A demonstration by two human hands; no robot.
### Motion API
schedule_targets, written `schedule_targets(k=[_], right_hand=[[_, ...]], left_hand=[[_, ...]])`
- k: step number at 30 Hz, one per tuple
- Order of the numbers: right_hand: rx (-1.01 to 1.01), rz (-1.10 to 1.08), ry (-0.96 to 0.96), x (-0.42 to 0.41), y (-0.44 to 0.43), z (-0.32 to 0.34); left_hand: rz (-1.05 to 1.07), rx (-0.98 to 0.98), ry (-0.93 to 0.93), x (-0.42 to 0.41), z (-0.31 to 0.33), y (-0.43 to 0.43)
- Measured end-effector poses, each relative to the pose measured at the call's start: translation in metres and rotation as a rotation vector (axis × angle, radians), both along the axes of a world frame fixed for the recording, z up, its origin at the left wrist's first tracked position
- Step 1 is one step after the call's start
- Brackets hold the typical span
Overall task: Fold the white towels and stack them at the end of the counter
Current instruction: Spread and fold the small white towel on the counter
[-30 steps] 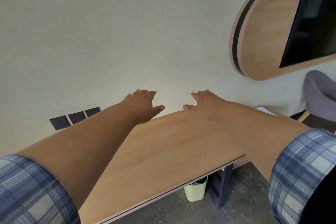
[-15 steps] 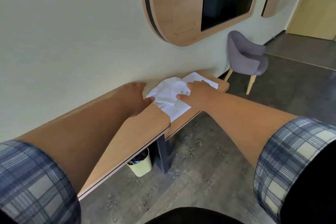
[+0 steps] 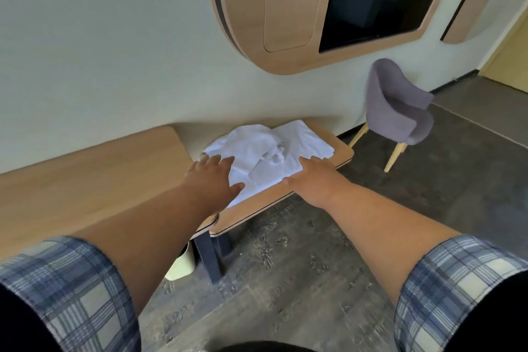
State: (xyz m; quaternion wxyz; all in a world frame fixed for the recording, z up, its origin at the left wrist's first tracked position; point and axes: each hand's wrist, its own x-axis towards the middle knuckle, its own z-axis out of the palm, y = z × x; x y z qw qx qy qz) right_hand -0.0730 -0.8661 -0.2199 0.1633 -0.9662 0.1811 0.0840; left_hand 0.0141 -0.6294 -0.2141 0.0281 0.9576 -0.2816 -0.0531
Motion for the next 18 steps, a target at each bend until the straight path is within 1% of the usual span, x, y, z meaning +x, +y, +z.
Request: schedule_targets(k=[4, 9, 14, 18], right_hand=[[0.013, 0.009, 0.043, 0.053, -0.013, -0.027], [-0.015, 0.052, 0.083, 0.136, -0.035, -0.057], [-0.011, 0.044, 0.163, 0.208, -0.061, -0.083], [0.011, 0.044, 0.220, 0.251, -0.080, -0.106]], left_hand=[[0.059, -0.006, 0.051, 0.048, -0.026, -0.012], [0.104, -0.021, 0.134, 0.122, -0.075, -0.045], [0.037, 0.086, 0.206, 0.193, -0.120, -0.077], [0.049, 0.145, 0.261, 0.243, -0.142, -0.092]])
